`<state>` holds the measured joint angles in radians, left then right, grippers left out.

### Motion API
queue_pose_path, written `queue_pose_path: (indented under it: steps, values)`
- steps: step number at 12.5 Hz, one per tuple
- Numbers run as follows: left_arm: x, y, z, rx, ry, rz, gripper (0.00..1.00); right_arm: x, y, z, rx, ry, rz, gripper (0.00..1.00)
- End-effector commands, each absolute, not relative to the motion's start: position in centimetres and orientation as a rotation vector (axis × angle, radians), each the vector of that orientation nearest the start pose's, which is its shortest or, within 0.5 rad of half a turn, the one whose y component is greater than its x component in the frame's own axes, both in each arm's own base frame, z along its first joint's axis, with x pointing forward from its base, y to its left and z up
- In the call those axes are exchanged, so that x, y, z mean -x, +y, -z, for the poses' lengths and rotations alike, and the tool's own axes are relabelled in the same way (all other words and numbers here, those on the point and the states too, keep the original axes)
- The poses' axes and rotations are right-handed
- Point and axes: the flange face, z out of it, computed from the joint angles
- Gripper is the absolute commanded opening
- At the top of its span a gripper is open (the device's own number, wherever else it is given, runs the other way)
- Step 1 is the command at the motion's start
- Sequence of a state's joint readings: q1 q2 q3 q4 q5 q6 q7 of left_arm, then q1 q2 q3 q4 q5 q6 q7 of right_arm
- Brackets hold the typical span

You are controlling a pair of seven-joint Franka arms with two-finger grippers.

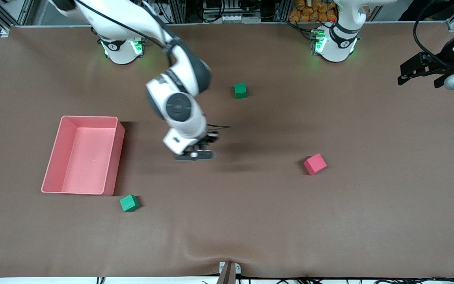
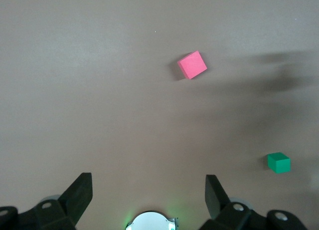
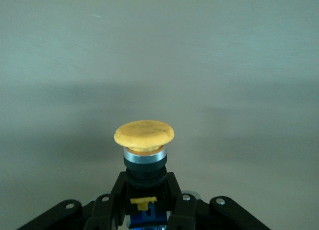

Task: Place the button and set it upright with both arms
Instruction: 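Lift the button out of the tray and carry it toward the table middle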

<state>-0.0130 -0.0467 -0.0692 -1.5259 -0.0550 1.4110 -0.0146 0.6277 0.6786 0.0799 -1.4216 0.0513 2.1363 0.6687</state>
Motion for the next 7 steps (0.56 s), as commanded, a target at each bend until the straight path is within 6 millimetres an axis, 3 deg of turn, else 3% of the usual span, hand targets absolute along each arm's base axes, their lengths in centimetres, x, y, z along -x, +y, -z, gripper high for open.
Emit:
queue_pose_path:
  steps: [1, 5, 6, 7]
  values:
    - [-52.7, -4.7, -65.6, 3.193, 0.135, -0.111, 1.0, -55.1, 52.2, -24.9, 2.974, 0.109, 0.077, 0.0]
    - [-53.7, -5.0, -62.7, 3.188, 0.154, -0.206, 1.0, -51.4, 56.5, -20.4, 3.016, 0.035, 0.079, 0.0]
    - [-53.9, -5.6, -62.2, 3.186, 0.158, -0.224, 1.0, -50.9, 56.9, -19.9, 3.028, 0.039, 0.085, 0.27]
    - [-54.5, -6.8, -60.9, 3.181, 0.194, -0.262, 1.0, -50.8, 57.0, -20.0, 3.034, 0.033, 0.1, 0.99]
